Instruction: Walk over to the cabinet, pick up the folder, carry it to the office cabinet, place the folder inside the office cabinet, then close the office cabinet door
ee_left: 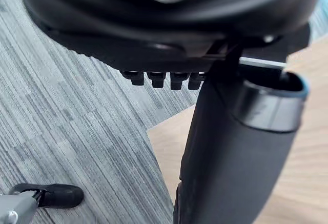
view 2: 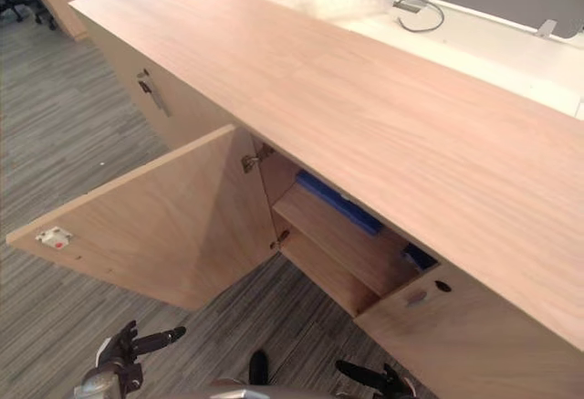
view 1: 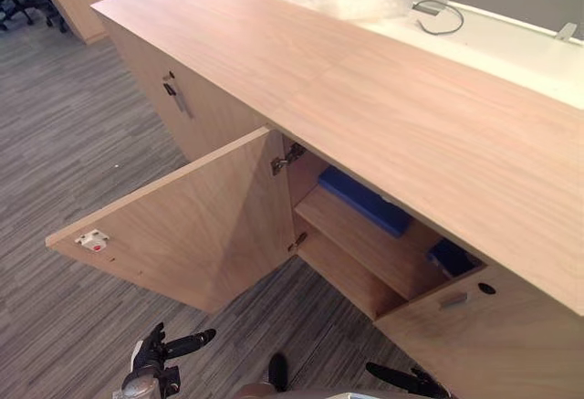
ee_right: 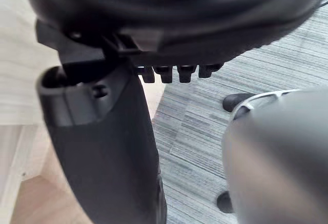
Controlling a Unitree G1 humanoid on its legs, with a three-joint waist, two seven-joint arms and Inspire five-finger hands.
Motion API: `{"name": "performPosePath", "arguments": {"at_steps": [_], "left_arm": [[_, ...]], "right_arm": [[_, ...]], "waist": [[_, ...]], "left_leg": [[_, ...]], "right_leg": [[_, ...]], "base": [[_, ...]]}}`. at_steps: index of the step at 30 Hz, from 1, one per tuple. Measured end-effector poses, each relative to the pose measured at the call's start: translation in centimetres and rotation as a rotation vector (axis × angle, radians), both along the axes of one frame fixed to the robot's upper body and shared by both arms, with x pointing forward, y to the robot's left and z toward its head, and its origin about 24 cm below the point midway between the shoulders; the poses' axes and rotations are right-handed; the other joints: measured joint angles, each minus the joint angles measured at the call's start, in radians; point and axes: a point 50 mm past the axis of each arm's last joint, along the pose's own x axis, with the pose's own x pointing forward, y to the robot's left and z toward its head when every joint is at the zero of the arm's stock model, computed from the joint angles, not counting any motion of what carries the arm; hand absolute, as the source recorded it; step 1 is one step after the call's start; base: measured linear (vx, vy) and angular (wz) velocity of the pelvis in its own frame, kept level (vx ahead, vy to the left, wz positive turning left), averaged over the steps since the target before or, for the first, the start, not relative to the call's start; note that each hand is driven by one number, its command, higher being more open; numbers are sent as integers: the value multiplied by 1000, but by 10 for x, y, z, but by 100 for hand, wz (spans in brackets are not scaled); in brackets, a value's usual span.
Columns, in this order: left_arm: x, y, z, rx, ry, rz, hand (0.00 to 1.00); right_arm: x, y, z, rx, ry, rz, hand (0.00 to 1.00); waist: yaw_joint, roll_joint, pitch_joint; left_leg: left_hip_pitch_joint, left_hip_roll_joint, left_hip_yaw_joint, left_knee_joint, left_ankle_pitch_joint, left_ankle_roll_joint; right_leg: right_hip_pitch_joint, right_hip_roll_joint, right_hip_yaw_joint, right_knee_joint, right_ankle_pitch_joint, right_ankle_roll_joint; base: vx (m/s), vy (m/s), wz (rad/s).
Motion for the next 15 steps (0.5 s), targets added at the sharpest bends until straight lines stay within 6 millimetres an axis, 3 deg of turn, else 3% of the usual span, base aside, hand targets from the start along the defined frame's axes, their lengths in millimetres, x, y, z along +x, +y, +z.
{"name": "performPosePath", "arguments": {"at_steps": [3,5,6,7,9,10,12,13,15], "left_arm": [[9,-14,-2,-41,-34,-6,100],[5,-19,-3,-56,-35,-6,100],[-4,-15,-4,-53,-23,25,100],[-8,-13,-5,-55,-14,43,100],[-12,-7,-4,-52,-11,85,100],[-12,-5,-2,-44,-20,94,100],[3,2,10,-6,-97,80,100],[15,9,23,32,-160,65,100],[33,18,42,75,-255,45,100]], "right_arm": [[14,-8,5,-27,-31,16,100],[16,-16,7,-52,-36,15,100],[21,-20,10,-70,-60,12,100],[23,-22,12,-81,-69,11,100],[20,-32,15,-112,-77,4,100],[13,-39,16,-130,-72,-7,100],[-8,-46,13,-136,-31,-63,100],[-17,-44,11,-126,-5,-84,100],[-18,-42,9,-113,9,-92,100]], "waist": [[-3,-5,27],[4,-3,37],[6,-7,41],[5,-5,41],[1,8,36],[-6,17,31],[-10,19,14],[-13,8,2],[-25,8,1]], "left_leg": [[-119,13,27,190,-32,-5],[-133,23,76,226,-34,-2],[-156,72,170,346,-126,11],[-165,103,203,403,-152,14],[-174,193,257,487,-159,29],[-173,212,249,465,-132,25],[-162,152,216,402,-125,27],[-172,115,163,354,-124,23],[-193,77,108,296,-112,-9]], "right_leg": [[-6,-2,-48,12,-2,-2],[-2,-6,-59,25,-10,-15],[1,-13,-82,20,-23,-17],[0,-14,-88,22,-25,-14],[-1,-29,-113,53,-28,-10],[-4,-41,-135,85,-31,-2],[-36,-76,-177,130,-47,22],[-30,-81,-184,92,-43,19],[-36,-90,-207,81,-37,35]], "base": [[-77,-75,41],[-70,-5,14],[-3,10,-20],[77,-6,-25],[121,21,5],[107,133,46],[72,174,71],[65,184,85],[54,145,74]]}}
